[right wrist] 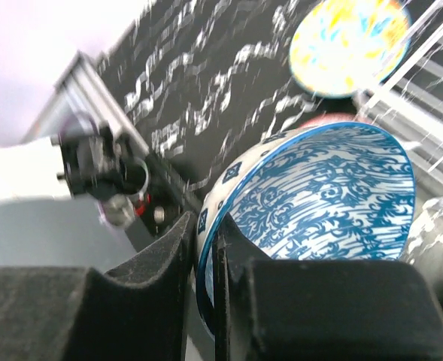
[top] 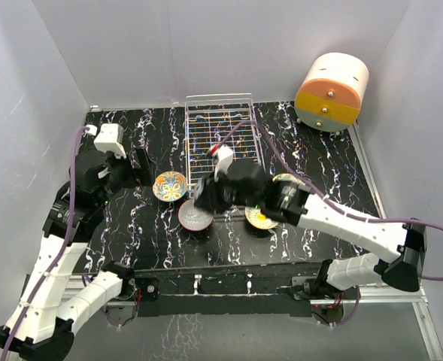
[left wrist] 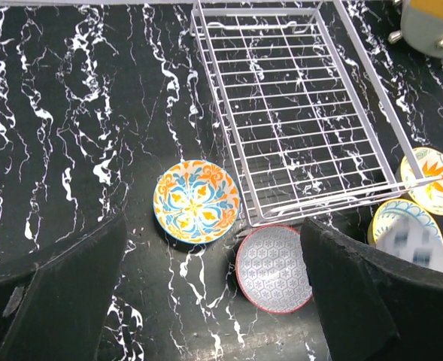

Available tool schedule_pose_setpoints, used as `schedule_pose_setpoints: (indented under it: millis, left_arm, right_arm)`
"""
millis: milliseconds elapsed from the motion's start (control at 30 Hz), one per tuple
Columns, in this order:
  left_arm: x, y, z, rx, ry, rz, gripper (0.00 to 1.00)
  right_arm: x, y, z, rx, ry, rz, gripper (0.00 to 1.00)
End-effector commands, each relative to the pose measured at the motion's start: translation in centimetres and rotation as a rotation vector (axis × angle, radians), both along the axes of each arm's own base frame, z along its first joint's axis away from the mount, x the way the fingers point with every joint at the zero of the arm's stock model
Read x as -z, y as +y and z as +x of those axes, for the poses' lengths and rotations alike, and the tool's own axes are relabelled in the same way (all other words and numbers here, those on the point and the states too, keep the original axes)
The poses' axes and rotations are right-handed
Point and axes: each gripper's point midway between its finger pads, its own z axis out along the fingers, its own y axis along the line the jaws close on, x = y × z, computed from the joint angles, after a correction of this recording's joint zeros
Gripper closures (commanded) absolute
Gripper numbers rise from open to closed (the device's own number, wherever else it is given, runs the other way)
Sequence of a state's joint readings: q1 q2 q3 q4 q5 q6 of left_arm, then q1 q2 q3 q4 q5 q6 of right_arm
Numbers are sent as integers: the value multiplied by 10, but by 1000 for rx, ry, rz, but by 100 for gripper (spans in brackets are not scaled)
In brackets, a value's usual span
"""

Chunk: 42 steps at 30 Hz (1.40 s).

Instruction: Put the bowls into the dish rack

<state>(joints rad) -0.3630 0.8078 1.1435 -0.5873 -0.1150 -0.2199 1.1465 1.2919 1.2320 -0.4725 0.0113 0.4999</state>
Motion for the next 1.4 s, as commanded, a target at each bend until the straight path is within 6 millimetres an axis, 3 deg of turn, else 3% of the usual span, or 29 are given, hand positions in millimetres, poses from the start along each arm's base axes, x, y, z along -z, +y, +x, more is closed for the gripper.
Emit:
schedule_pose_setpoints:
  millis: [0, 100, 167, 300, 500, 767, 1000, 1367]
  left_arm:
    - [-27, 0, -7, 14, -65, -26, 3]
    - [-35, 2, -10, 12, -82, -28, 3]
    - [-40, 2, -11, 13, -92, -29, 3]
    - [-47, 2, -13, 19, -108, -38, 3]
    - [-46, 2, -12, 18, -106, -37, 3]
    - [-46, 5, -12, 4, -99, -19, 3]
    - [-47, 7, -11, -3, -100, -13, 3]
    - [-43, 8, -10, -12, -96, -3, 3]
  right_arm:
    - [-91, -3, 66, 15, -79, 351, 92]
    - [-118, -13, 109, 27, -101, 497, 92]
    - [-126, -20, 141, 36, -93, 582, 92]
    - [-134, -25, 186, 16, -78, 721, 92]
    - [-98, -24, 255, 11, 34, 867, 92]
    - [-63, -12, 332, 71, 90, 958, 92]
    - [-17, -5, 368, 144, 205, 989, 92]
    - [16, 3, 393, 266, 229, 873, 92]
